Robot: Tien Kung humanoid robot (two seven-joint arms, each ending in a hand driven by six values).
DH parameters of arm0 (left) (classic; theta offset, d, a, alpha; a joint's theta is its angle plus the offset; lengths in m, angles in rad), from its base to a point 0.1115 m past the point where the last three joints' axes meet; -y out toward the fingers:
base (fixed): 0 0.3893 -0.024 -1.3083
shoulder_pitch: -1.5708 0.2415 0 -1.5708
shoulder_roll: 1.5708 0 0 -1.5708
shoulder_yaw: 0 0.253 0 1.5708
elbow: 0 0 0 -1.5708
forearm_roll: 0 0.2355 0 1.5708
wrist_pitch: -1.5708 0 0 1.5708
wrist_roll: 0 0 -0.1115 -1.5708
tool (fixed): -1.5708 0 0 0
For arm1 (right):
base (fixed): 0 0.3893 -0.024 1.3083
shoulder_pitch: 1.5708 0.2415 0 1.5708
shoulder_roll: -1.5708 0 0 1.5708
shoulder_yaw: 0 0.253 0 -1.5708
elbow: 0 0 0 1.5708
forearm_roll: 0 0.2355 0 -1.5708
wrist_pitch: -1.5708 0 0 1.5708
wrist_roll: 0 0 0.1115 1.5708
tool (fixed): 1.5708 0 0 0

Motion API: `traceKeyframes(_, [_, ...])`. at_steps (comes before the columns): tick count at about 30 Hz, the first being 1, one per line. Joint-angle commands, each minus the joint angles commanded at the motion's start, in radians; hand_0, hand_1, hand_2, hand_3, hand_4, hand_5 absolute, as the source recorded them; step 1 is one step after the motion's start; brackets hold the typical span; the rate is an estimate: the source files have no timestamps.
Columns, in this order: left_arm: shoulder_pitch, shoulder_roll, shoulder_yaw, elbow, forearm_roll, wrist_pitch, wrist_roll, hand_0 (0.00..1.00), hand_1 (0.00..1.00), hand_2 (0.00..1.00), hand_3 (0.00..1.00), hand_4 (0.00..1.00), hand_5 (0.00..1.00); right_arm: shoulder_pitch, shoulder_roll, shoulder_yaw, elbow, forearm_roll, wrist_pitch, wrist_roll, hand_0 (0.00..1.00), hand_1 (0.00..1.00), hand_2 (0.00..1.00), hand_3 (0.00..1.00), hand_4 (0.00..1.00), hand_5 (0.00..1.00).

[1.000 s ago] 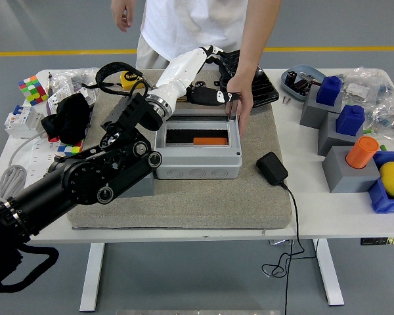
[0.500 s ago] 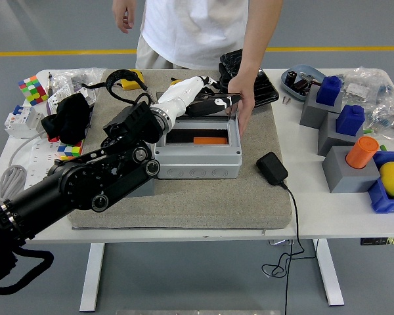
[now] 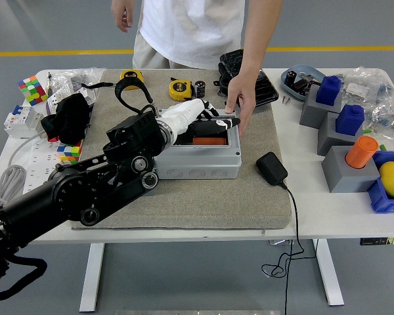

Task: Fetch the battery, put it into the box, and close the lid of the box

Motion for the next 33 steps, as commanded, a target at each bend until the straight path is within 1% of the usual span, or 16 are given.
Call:
traceKeyframes(4, [0.045,0.009,-0.022,-0.029,-0.033,0.045,-0.078,0.758,0.770,0.712,0.760,0.919,0.998,-0.004,0.000,0.002,0.000,0.000,0.001,0.000,0.623,0.642,0.661,0.567,0.987,0.527])
traceKeyframes(5, [0.062,0.012,-0.034,-0.040,-0.035,0.056,-0.096,0.758,0.770,0.712,0.760,0.919,0.998,-0.006,0.001,0.003,0.000,0.000,0.001,0.000,0.623,0.642,0.661,0.567,0.987,0.527])
traceKeyframes(9, [0.104,0.018,-0.070,-0.062,-0.033,0.093,-0.157,0.760,0.773,0.717,0.759,0.915,0.998,-0.009,0.002,0.006,0.000,-0.002,0.001,0.000,0.623,0.642,0.661,0.567,0.987,0.527])
traceKeyframes(14, [0.177,0.031,-0.144,-0.109,-0.053,0.187,-0.283,0.760,0.773,0.717,0.759,0.915,0.998,-0.010,0.002,0.007,-0.001,0.000,0.001,0.000,0.623,0.642,0.661,0.567,0.987,0.527])
traceKeyframes(15, [0.191,0.034,-0.156,-0.119,-0.065,0.204,-0.305,0.746,0.769,0.718,0.762,0.913,0.998,-0.010,0.002,0.007,-0.001,0.000,0.001,0.000,0.623,0.642,0.661,0.567,0.987,0.527])
traceKeyframes(17, [0.233,0.041,-0.188,-0.145,-0.103,0.255,-0.370,0.746,0.769,0.718,0.762,0.913,0.998,-0.010,0.002,0.008,-0.001,0.000,0.001,0.001,0.623,0.642,0.661,0.567,0.987,0.527])
traceKeyframes(19, [0.278,0.050,-0.215,-0.168,-0.163,0.308,-0.444,0.746,0.769,0.718,0.762,0.913,0.998,-0.010,0.003,0.010,-0.002,0.000,0.001,0.001,0.623,0.642,0.661,0.567,0.987,0.527])
traceKeyframes(20, [0.300,0.054,-0.227,-0.177,-0.199,0.333,-0.481,0.746,0.769,0.718,0.762,0.913,0.998,-0.011,0.003,0.010,-0.002,0.000,0.001,0.001,0.623,0.642,0.661,0.567,0.987,0.527])
traceKeyframes(21, [0.323,0.057,-0.241,-0.184,-0.241,0.357,-0.522,0.746,0.763,0.709,0.750,0.927,0.954,-0.011,0.002,0.010,-0.002,0.000,0.001,0.000,0.624,0.642,0.662,0.567,0.986,0.527])
traceKeyframes(23, [0.371,0.061,-0.271,-0.194,-0.325,0.390,-0.603,0.746,0.763,0.709,0.750,0.927,0.954,-0.012,0.002,0.012,-0.002,0.000,0.000,0.001,0.624,0.642,0.662,0.567,0.986,0.527])
traceKeyframes(24, [0.393,0.063,-0.286,-0.198,-0.371,0.395,-0.647,0.746,0.763,0.709,0.750,0.927,0.954,-0.012,0.002,0.012,-0.002,-0.001,0.000,0.001,0.624,0.642,0.662,0.567,0.986,0.527])
traceKeyframes(26, [0.436,0.068,-0.318,-0.206,-0.455,0.392,-0.720,0.746,0.763,0.709,0.750,0.927,0.954,-0.011,0.001,0.014,-0.002,-0.002,0.000,0.000,0.624,0.642,0.662,0.567,0.986,0.527])
traceKeyframes(27, [0.453,0.070,-0.329,-0.210,-0.494,0.387,-0.748,0.748,0.754,0.699,0.741,0.927,0.942,-0.011,0.001,0.015,-0.002,-0.003,-0.001,0.000,0.622,0.641,0.662,0.567,0.986,0.527])
traceKeyframes(29, [0.485,0.076,-0.351,-0.218,-0.578,0.370,-0.794,0.748,0.754,0.699,0.741,0.927,0.942,-0.011,0.001,0.018,-0.002,-0.003,-0.002,-0.001,0.622,0.641,0.662,0.567,0.986,0.527])
traceKeyframes(31, [0.515,0.084,-0.375,-0.226,-0.662,0.352,-0.830,0.748,0.754,0.699,0.741,0.927,0.942,-0.011,0.000,0.020,-0.002,-0.003,-0.002,-0.001,0.622,0.641,0.662,0.567,0.986,0.527])
traceKeyframes(33, [0.538,0.092,-0.398,-0.233,-0.741,0.337,-0.841,0.740,0.749,0.695,0.739,0.930,0.943,-0.010,0.001,0.021,-0.003,-0.004,-0.002,-0.002,0.625,0.641,0.662,0.567,0.986,0.528])
